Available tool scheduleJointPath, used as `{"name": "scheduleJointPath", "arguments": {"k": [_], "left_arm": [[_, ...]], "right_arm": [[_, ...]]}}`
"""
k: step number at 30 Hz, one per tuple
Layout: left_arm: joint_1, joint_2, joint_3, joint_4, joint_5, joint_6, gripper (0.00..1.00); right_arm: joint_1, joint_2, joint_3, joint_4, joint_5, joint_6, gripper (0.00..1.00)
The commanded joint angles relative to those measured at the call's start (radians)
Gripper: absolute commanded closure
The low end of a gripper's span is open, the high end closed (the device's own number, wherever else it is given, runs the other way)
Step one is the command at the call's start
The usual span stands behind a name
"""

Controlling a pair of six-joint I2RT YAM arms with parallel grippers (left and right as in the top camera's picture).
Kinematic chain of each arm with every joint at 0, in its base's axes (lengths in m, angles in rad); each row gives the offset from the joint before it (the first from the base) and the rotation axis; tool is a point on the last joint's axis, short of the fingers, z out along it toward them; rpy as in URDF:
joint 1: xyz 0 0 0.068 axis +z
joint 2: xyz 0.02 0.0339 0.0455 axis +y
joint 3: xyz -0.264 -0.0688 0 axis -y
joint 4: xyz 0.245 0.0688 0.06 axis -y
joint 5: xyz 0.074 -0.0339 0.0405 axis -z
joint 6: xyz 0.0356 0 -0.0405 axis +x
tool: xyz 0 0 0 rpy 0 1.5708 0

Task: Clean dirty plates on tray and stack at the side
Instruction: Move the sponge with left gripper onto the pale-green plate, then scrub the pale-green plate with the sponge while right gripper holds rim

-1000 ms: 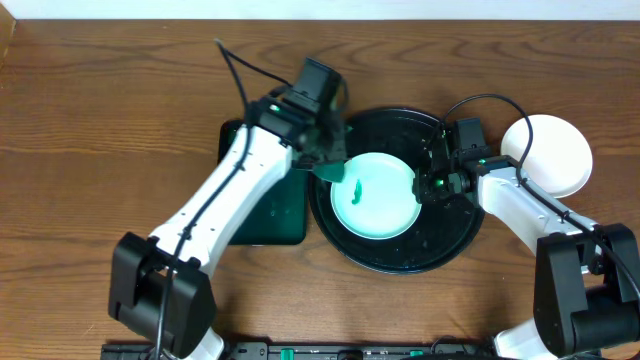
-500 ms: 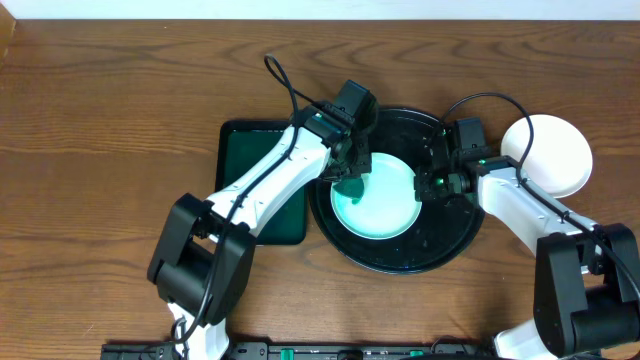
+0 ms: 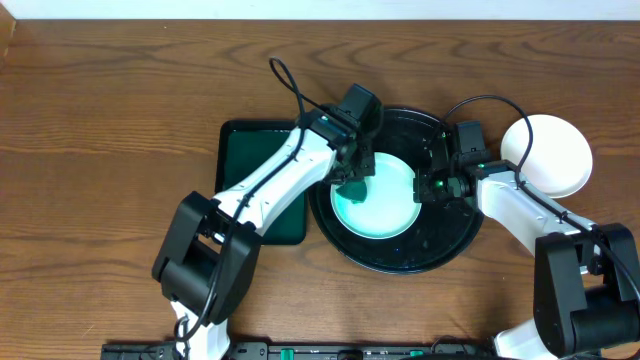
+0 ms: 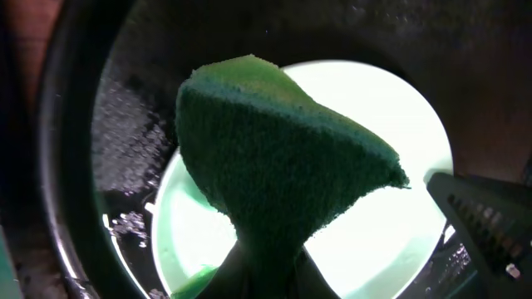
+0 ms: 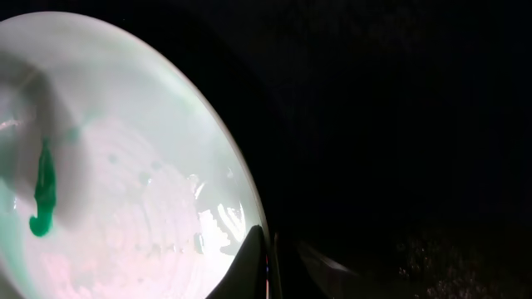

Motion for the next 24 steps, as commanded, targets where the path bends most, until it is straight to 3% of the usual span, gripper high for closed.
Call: {"name": "scheduleJointPath", "arguments": {"k": [1,24], "left_arm": [[-0.023,0.011,-0.009,0.0,-0.047,-0.013,0.92],[-0.035,0.034,-0.026,-0.002,-0.125,-0.08,0.93]], "right_arm": [[0.022,-0.006,-0.011,-0.001,0.002,0.002,0.99],[0.042,-0.006,-0.011,-0.005,0.003,0.054,0.99]]}}
